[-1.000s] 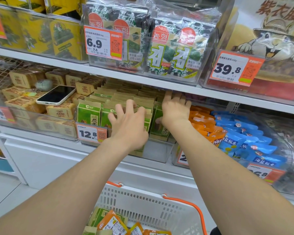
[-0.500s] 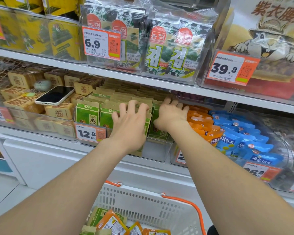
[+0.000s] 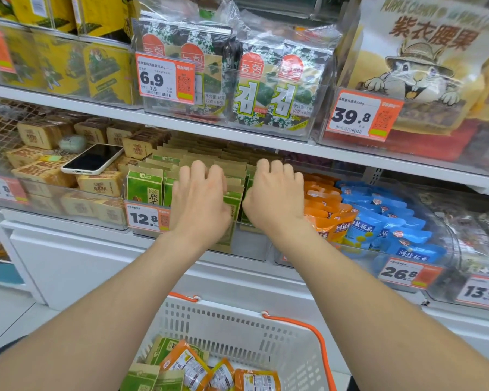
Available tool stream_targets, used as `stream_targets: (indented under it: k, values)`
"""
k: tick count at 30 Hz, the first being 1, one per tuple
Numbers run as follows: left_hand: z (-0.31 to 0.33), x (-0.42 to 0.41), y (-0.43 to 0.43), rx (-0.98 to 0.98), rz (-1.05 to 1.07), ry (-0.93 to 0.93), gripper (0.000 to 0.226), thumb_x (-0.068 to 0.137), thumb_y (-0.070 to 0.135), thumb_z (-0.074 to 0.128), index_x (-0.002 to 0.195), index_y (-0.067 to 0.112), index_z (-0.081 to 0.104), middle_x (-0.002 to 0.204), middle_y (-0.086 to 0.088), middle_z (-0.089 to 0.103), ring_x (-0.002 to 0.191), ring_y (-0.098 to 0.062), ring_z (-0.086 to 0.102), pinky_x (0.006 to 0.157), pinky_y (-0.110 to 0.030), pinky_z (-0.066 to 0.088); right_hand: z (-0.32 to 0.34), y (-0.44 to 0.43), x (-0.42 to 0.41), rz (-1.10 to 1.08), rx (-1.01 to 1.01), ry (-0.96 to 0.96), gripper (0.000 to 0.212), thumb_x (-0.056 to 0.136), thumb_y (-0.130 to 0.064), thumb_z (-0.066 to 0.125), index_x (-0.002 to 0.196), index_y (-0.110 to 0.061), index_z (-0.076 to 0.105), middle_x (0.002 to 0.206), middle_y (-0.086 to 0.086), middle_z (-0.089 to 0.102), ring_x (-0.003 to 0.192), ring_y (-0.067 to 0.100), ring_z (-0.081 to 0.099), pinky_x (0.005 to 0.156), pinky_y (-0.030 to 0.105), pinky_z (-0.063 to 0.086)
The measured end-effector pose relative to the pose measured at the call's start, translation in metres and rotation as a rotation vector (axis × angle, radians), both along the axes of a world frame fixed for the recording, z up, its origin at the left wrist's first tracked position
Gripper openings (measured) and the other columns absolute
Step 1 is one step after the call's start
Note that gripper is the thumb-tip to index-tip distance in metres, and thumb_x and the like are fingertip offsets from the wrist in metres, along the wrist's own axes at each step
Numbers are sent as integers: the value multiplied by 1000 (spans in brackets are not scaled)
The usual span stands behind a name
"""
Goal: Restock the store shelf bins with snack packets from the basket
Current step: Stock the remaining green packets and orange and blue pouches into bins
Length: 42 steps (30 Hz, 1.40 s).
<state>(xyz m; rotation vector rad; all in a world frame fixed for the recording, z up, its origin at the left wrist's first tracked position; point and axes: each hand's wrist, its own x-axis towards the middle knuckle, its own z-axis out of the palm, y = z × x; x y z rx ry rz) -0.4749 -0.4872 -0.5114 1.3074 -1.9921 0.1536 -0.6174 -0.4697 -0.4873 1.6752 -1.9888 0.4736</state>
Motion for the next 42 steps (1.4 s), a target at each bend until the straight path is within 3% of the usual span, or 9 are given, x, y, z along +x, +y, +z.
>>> stream_targets:
  k: [6,12,20,23,28,31,34,39,42]
  values:
    - [-28,21,20,208,36,-219,12,84,15,66,93,21,60,95,-4,67,92,-34,64,67,-38,44,-12,66,35,205,153,-13,7,92,-23,52,88,-18,53,89,8,67,81,33,64,66,35,34]
    - [-95,44,61,615,-7,-581,17,92,24,60,109,21,59,113,-3,63,102,-30,64,74,-35,46,-71,121,50,355,575,161,30,97,-21,52,73,-20,34,69,-1,32,63,26,44,52,31,25]
    - [-202,66,109,1013,-85,-873,12,98,18,56,109,18,58,127,-8,65,102,-27,61,90,-40,53,-153,170,58,540,835,438,15,89,-6,61,91,-20,68,74,-4,59,66,24,60,54,31,39]
    - [-240,77,120,1137,-58,-895,43,99,12,53,143,14,50,146,-13,50,118,-32,63,92,-39,55,-175,177,58,574,919,518,22,87,0,63,75,-19,60,74,-5,62,59,18,58,52,28,39]
    - [-273,88,137,1207,-169,-1010,96,94,-11,47,165,44,12,173,-7,-16,136,-40,51,100,-46,53,-194,172,58,654,928,586,35,92,-3,63,68,-18,42,66,-4,49,57,16,47,61,32,45]
    - [-288,89,135,1072,-319,-1141,97,92,-16,52,163,44,23,172,7,-20,148,-43,36,103,-50,52,-200,164,60,641,923,641,28,95,-13,63,73,-21,47,70,-5,52,70,18,54,84,37,47]
    - [-294,87,127,1030,-357,-1128,65,88,-17,60,141,21,60,174,13,-5,132,-33,56,96,-43,56,-204,155,59,590,952,658,15,94,-20,66,80,-24,60,75,-8,60,74,19,56,89,40,41]
    - [-299,83,115,972,-343,-1078,49,92,-11,54,136,9,61,169,2,29,117,-32,63,90,-38,54,-203,146,61,524,969,637,11,95,-27,69,88,-25,60,85,-6,64,89,24,59,102,46,37]
    - [-298,80,109,975,-361,-899,22,86,0,70,88,22,74,168,11,27,121,-25,60,81,-33,51,-201,143,59,478,1019,603,27,97,-29,67,80,-25,46,86,-6,60,95,25,59,106,46,33]
